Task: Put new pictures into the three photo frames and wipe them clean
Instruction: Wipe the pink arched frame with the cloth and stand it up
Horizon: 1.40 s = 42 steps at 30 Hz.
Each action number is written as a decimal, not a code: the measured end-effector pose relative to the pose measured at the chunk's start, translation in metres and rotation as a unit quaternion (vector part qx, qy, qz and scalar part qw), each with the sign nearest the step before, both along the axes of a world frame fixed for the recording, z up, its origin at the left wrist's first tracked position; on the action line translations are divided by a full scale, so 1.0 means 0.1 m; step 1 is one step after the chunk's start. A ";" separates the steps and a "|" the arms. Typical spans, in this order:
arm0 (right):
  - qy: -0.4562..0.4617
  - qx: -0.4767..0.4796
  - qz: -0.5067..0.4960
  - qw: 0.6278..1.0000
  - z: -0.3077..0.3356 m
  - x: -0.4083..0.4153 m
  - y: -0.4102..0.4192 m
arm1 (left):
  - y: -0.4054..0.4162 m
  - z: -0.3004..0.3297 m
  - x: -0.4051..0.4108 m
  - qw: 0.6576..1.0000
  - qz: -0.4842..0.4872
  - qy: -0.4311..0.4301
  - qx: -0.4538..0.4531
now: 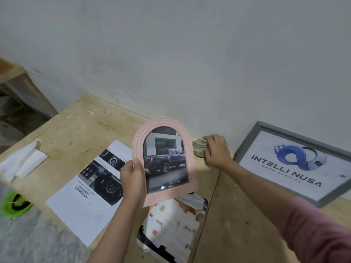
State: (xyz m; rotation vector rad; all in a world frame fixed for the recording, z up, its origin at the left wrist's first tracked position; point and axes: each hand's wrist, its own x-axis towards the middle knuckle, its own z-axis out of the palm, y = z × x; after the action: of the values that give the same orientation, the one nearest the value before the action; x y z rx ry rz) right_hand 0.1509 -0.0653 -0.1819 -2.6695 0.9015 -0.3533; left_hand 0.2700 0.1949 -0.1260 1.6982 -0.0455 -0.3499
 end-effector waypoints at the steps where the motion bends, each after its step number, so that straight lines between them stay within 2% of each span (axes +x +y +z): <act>1: -0.045 0.038 -0.010 0.998 0.09 -0.04 0.09 | -0.01 0.01 0.00 1.000 -0.006 0.004 -0.004; 3: -0.138 0.181 -0.047 0.973 0.28 -0.12 0.30 | -0.04 0.04 -0.02 1.000 -0.023 0.008 -0.009; 5: -0.192 0.350 -0.080 0.913 0.47 -0.22 0.52 | -0.07 0.13 -0.10 0.999 -0.044 0.003 -0.015; 8: -0.221 0.418 -0.111 0.874 0.60 -0.43 0.73 | -0.13 0.21 -0.23 0.996 -0.074 0.004 -0.044; 13: -0.279 0.416 -0.238 0.832 0.67 -0.89 0.80 | -0.27 0.32 -0.55 0.985 -0.161 0.012 -0.058; 17: -0.337 0.389 -0.312 0.798 0.76 -1.50 0.71 | -0.51 0.36 -0.92 0.956 -0.292 0.009 -0.031; 21: -0.390 0.349 -0.372 0.767 0.83 -2.29 0.61 | -0.84 0.33 -1.41 0.908 -0.418 0.005 0.029; 24: -0.426 0.308 -0.420 0.740 0.91 -3.01 0.52 | -1.16 0.33 -1.98 0.856 -0.510 -0.029 0.083; 28: -0.440 0.277 -0.466 0.716 1.00 -3.92 0.43 | -1.58 0.38 -2.79 0.807 -0.573 -0.077 0.122; 33: -0.424 0.231 -0.503 0.717 1.07 -4.68 0.16 | -2.09 0.42 -3.60 0.795 -0.579 -0.128 0.130; 38: -0.405 0.221 -0.518 0.721 1.01 -5.21 -0.26 | -2.57 0.31 -4.23 0.801 -0.566 -0.145 0.129; 42: -0.383 0.241 -0.508 0.733 0.88 -5.34 -0.54 | -2.82 0.18 -4.43 0.817 -0.537 -0.150 0.146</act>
State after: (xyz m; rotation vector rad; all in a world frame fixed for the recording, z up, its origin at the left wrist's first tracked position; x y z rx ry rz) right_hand -0.3831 -0.1190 -0.0936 -1.1143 1.7123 -1.1337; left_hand -0.1734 -0.0876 -0.1084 1.8721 -1.2833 -0.9491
